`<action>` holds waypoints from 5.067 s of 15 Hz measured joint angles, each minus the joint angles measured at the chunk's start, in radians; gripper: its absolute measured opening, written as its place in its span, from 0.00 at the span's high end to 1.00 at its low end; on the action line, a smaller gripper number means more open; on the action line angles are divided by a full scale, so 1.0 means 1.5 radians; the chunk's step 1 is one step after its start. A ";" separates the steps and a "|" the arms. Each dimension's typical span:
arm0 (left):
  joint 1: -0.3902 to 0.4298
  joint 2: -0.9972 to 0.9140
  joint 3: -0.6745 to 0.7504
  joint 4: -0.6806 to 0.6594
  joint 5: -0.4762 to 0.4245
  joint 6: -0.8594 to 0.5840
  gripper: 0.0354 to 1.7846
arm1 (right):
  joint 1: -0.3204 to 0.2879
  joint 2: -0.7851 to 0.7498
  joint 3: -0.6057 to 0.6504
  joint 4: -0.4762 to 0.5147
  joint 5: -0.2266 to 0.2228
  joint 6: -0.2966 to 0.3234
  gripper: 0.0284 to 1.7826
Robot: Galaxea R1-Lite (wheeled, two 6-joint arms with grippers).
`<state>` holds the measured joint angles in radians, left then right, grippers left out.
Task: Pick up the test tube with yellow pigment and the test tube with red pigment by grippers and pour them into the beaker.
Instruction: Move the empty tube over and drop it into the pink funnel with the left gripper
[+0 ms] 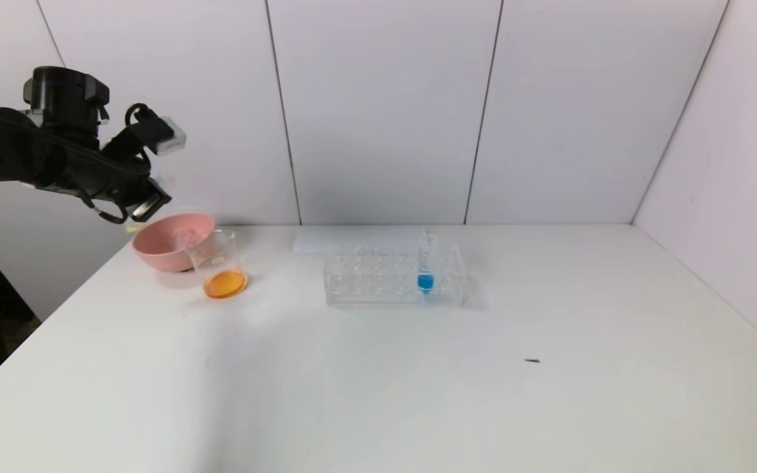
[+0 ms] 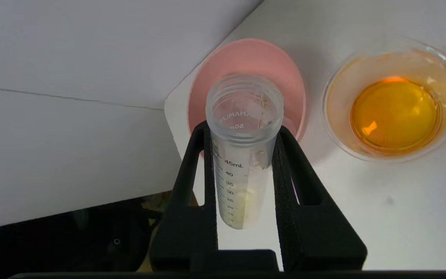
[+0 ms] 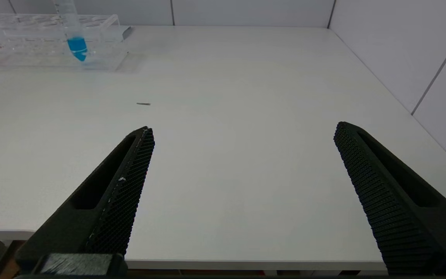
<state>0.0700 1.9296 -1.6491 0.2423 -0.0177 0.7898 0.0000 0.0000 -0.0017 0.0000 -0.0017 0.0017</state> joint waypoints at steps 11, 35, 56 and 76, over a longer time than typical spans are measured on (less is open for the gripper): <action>-0.006 -0.007 0.023 -0.104 0.001 -0.228 0.77 | 0.000 0.000 0.000 0.000 0.000 0.000 0.05; 0.015 0.049 0.141 -0.416 0.005 -0.559 0.77 | 0.000 0.000 0.000 0.000 0.000 0.000 0.05; 0.060 0.201 0.081 -0.452 0.000 -0.546 0.77 | 0.000 0.000 0.000 0.000 0.000 0.000 0.05; 0.053 0.215 0.101 -0.454 -0.009 -0.531 0.70 | 0.000 0.000 0.000 0.000 0.000 0.000 0.05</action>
<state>0.1489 2.2515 -1.4981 -0.4381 -0.0306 -0.0070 0.0000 0.0000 -0.0017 0.0000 -0.0017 0.0017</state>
